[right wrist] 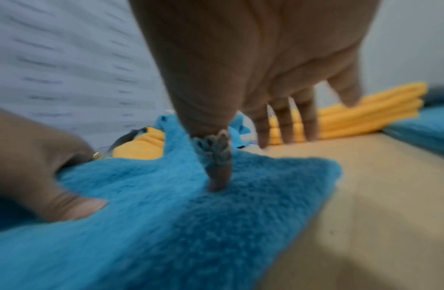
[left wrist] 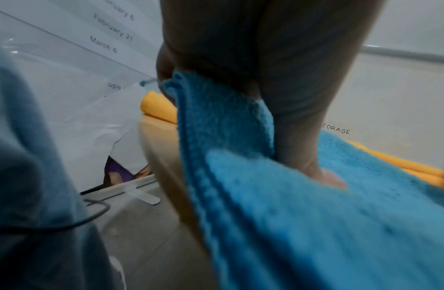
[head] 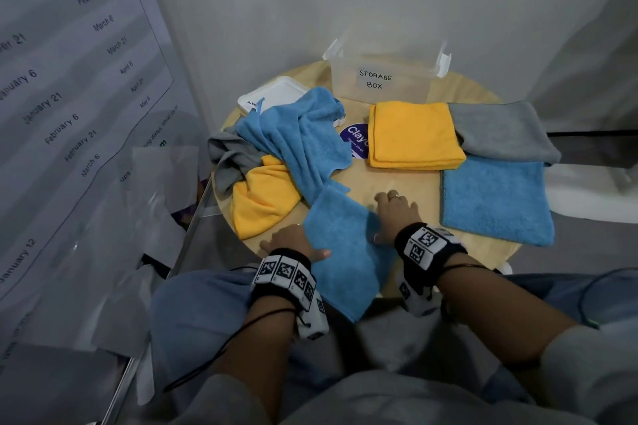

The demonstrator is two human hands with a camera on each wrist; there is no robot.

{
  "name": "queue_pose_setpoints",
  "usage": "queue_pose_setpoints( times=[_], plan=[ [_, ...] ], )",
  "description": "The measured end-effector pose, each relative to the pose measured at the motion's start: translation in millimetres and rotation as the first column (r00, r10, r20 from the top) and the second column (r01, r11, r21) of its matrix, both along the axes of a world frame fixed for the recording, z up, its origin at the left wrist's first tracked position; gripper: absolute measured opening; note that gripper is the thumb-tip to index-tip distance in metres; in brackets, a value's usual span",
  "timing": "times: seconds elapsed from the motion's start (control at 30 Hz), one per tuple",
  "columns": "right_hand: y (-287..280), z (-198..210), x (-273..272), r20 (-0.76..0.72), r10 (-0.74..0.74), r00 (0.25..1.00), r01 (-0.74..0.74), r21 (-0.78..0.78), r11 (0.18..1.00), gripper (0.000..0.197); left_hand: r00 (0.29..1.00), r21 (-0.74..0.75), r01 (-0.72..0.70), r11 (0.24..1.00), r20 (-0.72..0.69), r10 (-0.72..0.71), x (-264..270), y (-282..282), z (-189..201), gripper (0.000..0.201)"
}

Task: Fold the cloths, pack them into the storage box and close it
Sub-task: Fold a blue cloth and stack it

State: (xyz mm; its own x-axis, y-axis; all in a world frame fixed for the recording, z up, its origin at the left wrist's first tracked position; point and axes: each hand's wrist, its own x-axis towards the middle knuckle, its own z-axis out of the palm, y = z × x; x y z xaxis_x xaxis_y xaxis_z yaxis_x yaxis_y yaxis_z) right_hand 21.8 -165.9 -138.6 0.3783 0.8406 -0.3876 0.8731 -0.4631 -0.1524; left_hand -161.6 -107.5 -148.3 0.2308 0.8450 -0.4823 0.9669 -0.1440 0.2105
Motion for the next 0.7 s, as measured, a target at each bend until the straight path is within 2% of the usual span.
queue_pose_setpoints(
  times=[0.07,0.1,0.2,0.3,0.4,0.47,0.5,0.53,0.57,0.6,0.63,0.67,0.7],
  plan=[
    [5,-4,7,-0.285,-0.068,0.956,0.084,0.043,0.996,0.099,0.993,0.022,0.116,0.993,-0.034,-0.115,6,2,7,0.064],
    [6,-5,9,-0.353,-0.106,0.93,0.119,0.014,0.993,0.096,0.986,0.043,0.164,0.986,-0.028,-0.163,8,3,8,0.063],
    [3,-5,19,-0.477,-0.127,0.87,0.106,-0.071,0.992,0.063,0.962,0.107,0.246,0.963,0.092,-0.256,12,4,16,0.056],
    [-17,7,41,-0.709,-0.113,0.696,0.159,-0.001,0.987,0.038,0.94,0.131,0.275,0.952,0.172,-0.295,16,9,32,0.05],
    [-48,29,76,-0.785,-0.043,0.618,0.236,0.133,0.963,0.019,0.935,0.012,0.252,0.968,0.254,-0.247,26,25,48,0.05],
    [-70,43,100,-0.831,-0.038,0.554,0.34,0.184,0.922,0.018,0.895,-0.126,0.247,0.961,0.41,-0.176,39,31,56,0.053],
    [-79,47,112,-0.849,-0.039,0.528,0.393,0.203,0.897,0.018,0.843,-0.206,0.241,0.948,0.529,-0.099,49,29,59,0.044],
    [-87,50,125,-0.862,-0.044,0.505,0.452,0.22,0.865,0.018,0.752,-0.294,0.23,0.928,0.659,0.022,62,22,63,0.032],
    [-93,53,137,-0.871,-0.045,0.49,0.505,0.241,0.829,0.018,0.632,-0.383,0.224,0.896,0.757,0.166,80,15,67,0.022],
    [-98,57,148,-0.886,-0.035,0.462,0.564,0.263,0.783,0.028,0.486,-0.471,0.225,0.853,0.813,0.32,100,9,70,0.02],
    [-101,59,160,-0.901,-0.024,0.433,0.623,0.279,0.731,0.048,0.381,-0.507,0.238,0.828,0.833,0.401,121,3,71,0.023],
    [-103,59,171,-0.921,-0.018,0.39,0.684,0.277,0.675,0.071,0.306,-0.509,0.253,0.823,0.849,0.431,142,1,68,0.03],
    [-104,59,181,-0.937,0.001,0.348,0.73,0.271,0.628,0.087,0.297,-0.478,0.252,0.842,0.866,0.403,163,-1,66,0.04]
  ],
)
